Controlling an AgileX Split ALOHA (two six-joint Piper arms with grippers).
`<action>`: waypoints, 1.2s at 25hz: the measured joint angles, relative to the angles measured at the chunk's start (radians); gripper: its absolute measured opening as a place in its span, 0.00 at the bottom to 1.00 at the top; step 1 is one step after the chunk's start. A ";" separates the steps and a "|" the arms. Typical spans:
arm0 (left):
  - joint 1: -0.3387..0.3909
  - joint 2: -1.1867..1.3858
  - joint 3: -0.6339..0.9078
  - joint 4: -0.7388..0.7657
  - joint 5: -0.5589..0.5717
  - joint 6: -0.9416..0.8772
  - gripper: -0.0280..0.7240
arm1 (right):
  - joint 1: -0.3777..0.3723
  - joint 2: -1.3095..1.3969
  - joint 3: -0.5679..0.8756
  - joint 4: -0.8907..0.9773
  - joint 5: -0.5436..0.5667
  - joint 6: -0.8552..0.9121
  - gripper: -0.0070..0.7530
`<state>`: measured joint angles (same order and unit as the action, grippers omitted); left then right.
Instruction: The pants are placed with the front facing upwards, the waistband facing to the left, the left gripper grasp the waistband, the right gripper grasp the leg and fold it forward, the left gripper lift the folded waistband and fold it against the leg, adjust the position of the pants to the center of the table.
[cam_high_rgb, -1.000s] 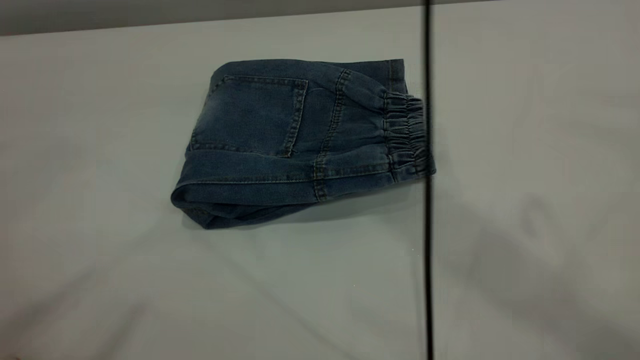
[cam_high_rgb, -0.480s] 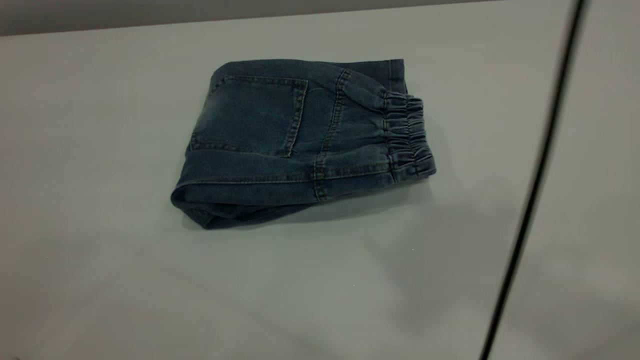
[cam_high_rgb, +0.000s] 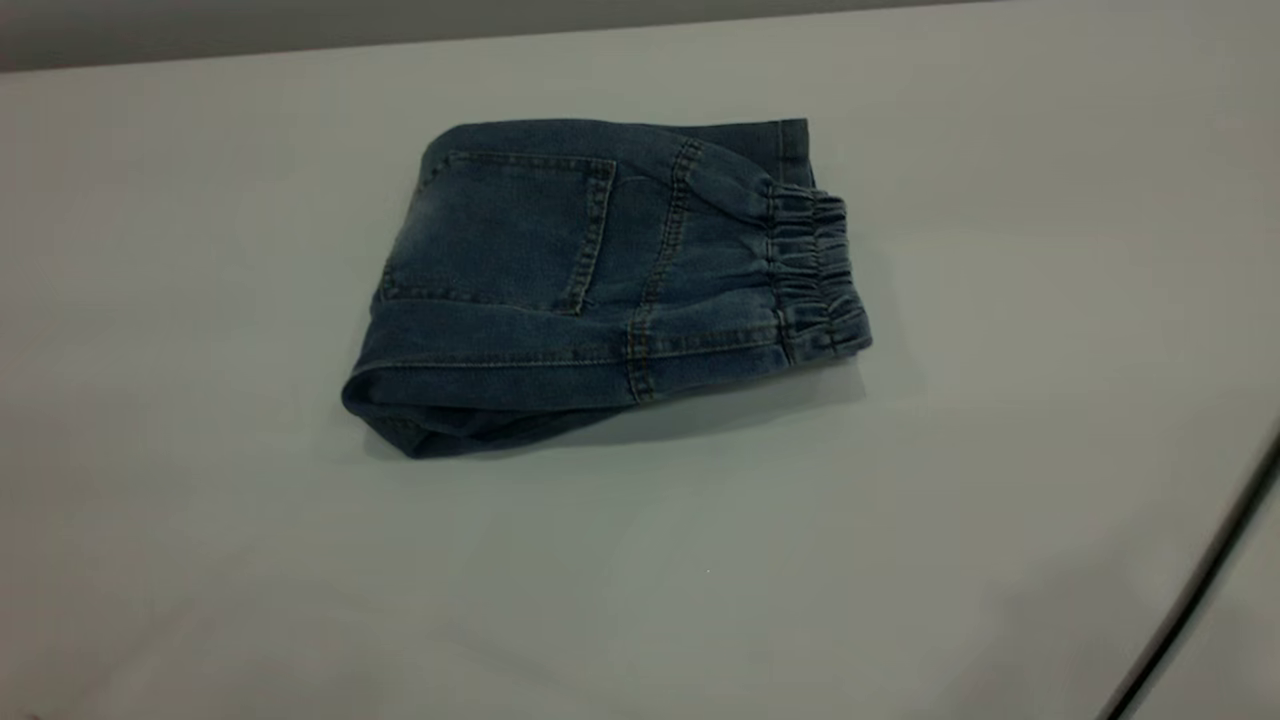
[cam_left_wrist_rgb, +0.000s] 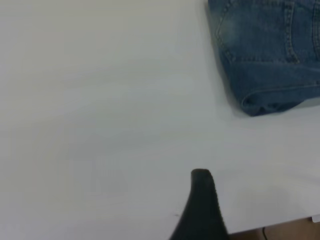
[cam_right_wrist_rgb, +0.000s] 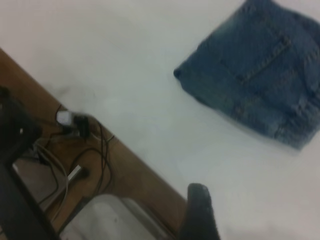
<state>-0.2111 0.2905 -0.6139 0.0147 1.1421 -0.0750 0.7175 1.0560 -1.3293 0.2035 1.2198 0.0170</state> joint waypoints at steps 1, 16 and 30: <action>0.000 -0.020 0.021 0.000 -0.005 -0.004 0.73 | 0.000 -0.034 0.031 0.000 0.002 0.000 0.64; 0.000 -0.145 0.109 0.041 -0.063 -0.015 0.73 | 0.000 -0.583 0.488 -0.039 -0.102 0.000 0.64; 0.000 -0.145 0.109 0.039 -0.064 -0.013 0.73 | 0.000 -0.871 0.823 -0.126 -0.161 0.000 0.64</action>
<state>-0.2111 0.1453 -0.5045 0.0539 1.0777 -0.0877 0.7175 0.1852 -0.5058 0.0771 1.0589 0.0170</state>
